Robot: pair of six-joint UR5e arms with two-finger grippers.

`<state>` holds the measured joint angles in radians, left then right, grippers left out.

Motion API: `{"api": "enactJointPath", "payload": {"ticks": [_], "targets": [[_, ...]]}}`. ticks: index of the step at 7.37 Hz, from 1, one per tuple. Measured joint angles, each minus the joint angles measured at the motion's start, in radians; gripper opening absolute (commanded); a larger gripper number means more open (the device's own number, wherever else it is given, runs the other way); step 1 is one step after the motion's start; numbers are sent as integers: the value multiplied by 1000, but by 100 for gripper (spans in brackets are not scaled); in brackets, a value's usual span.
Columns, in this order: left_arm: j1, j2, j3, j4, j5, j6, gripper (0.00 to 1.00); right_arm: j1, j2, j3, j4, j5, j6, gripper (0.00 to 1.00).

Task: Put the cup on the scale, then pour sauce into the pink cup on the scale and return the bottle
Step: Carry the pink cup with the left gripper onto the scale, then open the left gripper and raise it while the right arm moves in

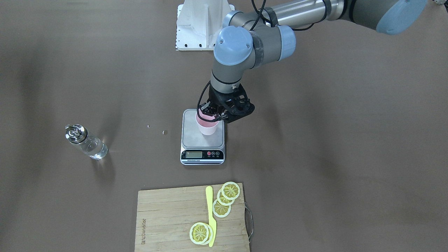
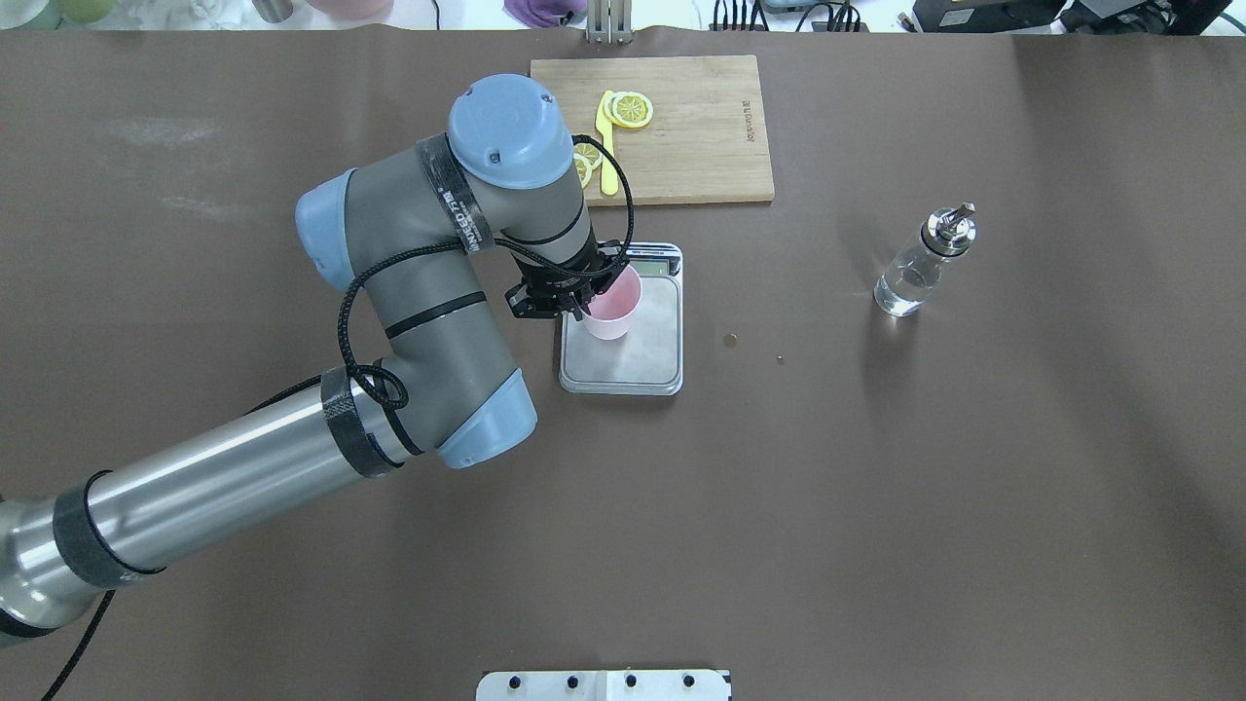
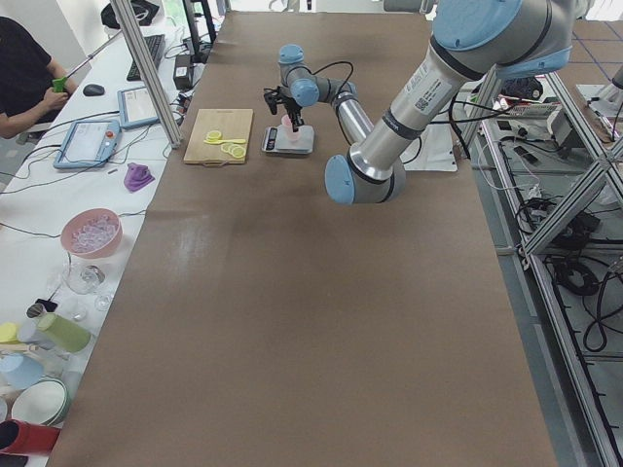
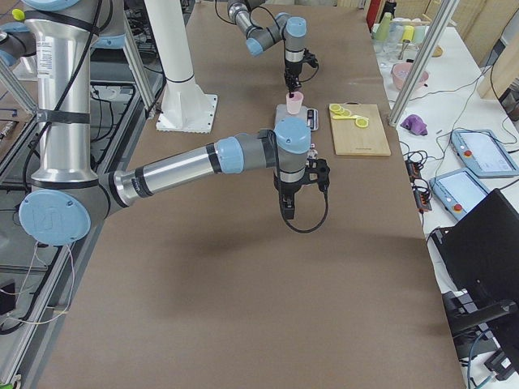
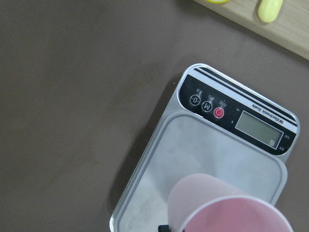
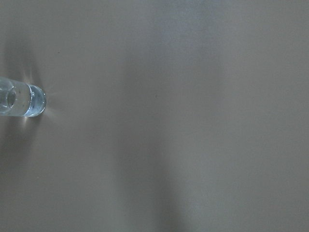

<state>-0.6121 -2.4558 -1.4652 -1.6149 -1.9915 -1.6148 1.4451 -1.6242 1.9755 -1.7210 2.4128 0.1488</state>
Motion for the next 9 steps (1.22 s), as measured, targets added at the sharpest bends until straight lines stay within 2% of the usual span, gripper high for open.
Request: {"api": "enactJointPath", "payload": {"ticks": [1,6,9], "targets": [[0,-1,3,-1,9,1,97,0,2,1,0,-1,0,100],[-34,4,-51,7,13,3,97,0,4,16,-2,-1,8,100],[-124,79,-142,24,-23,35,97,-24,30,22,6,-4,65,99]]}}
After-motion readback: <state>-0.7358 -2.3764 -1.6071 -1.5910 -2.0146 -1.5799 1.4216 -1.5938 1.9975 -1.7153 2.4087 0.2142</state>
